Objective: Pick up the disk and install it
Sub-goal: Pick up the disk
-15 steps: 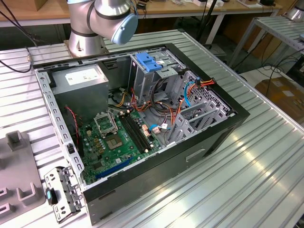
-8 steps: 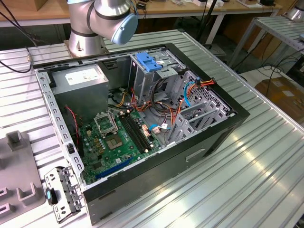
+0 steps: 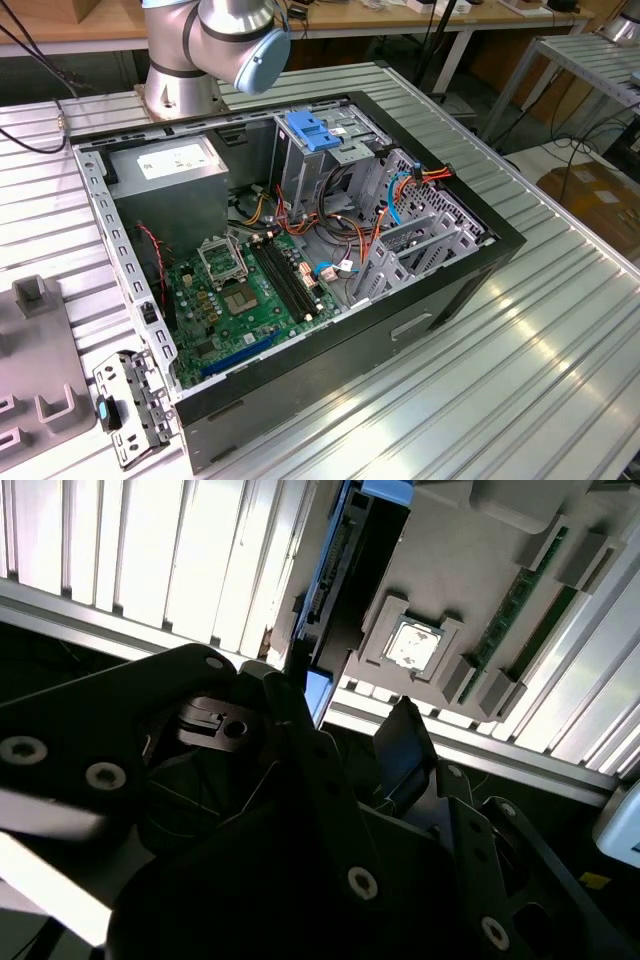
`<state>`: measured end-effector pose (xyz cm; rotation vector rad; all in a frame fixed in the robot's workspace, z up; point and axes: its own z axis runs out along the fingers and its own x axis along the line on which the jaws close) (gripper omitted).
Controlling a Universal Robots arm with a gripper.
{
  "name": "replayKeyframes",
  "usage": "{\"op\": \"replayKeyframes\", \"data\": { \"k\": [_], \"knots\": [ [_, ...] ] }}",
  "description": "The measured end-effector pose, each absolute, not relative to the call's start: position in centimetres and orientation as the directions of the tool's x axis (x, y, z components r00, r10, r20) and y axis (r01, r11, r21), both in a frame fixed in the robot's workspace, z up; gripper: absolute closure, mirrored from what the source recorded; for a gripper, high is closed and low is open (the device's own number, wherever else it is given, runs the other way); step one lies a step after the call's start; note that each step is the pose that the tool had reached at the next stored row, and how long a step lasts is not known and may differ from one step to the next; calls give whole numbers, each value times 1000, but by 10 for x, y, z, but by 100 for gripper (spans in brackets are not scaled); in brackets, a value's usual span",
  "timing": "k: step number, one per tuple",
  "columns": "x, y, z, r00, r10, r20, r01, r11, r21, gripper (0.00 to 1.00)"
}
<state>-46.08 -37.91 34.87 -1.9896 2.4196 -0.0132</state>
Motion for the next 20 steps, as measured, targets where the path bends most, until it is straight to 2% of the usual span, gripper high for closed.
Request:
{"op": "replayKeyframes", "data": {
  "k": [13,20],
  "knots": [
    [-464,-375,347,-108,-994,-1,-994,108,-12,46],
    [-474,-371,334,-90,-996,-2,-996,90,-12,46]
  ]
}}
